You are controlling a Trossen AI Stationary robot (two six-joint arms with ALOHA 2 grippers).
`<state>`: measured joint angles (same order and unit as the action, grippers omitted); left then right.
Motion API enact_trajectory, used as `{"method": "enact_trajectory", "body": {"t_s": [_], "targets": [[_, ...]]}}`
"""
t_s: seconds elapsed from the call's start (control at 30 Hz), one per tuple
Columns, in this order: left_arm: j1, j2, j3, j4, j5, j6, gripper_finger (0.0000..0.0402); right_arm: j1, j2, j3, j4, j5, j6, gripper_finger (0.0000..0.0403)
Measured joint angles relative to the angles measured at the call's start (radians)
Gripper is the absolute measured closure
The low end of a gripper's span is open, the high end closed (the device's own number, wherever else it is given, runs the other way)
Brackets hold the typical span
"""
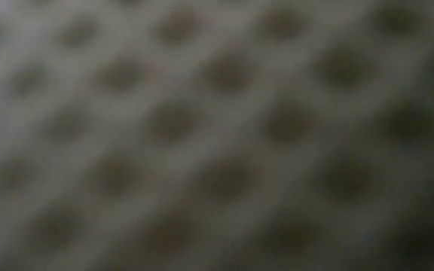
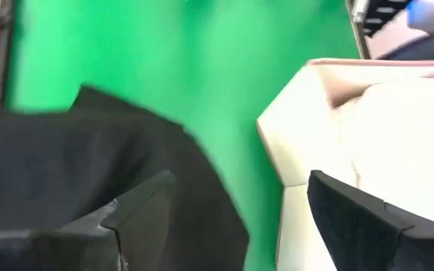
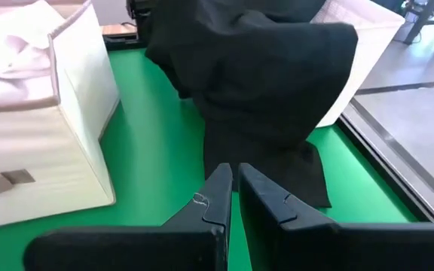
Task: Sort clothes
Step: Put the black shirt into the white bin
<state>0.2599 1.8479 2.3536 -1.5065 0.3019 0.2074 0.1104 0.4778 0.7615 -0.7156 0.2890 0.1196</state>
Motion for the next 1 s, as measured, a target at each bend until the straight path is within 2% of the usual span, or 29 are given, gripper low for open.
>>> {"method": "enact_trajectory", "body": {"t_s": [0.2,0.33,0.5,0.63,0.83,1.0], "targets": [[-0.124,0.031,-0.002,0.007,-0.215,-0.001,0.0121,0.000,0.000,0.016,0.000,0.000,-0.012,0.0385],[-0.159,0.056,-0.013,-0.033,-0.304,-0.028,0.0121,0.000,0.000,0.016,-0.007,0.000,-0.008,0.0385],[-0.163,0.100,-0.021,-0.063,-0.329,-0.101,0.0122,0.000,0.000,0.016,-0.008,0.000,-0.008,0.0385],[-0.164,0.125,-0.027,-0.065,-0.338,-0.097,0.0123,0.000,0.000,0.016,-0.009,0.000,-0.008,0.0385],[-0.165,0.147,-0.027,-0.065,-0.491,-0.119,0.0123,0.000,0.000,0.016,-0.012,0.000,-0.008,0.0385],[-0.164,0.149,-0.027,-0.065,-0.502,-0.123,0.0126,0.000,0.000,0.017,-0.012,0.000,-0.008,0.0385]]}}
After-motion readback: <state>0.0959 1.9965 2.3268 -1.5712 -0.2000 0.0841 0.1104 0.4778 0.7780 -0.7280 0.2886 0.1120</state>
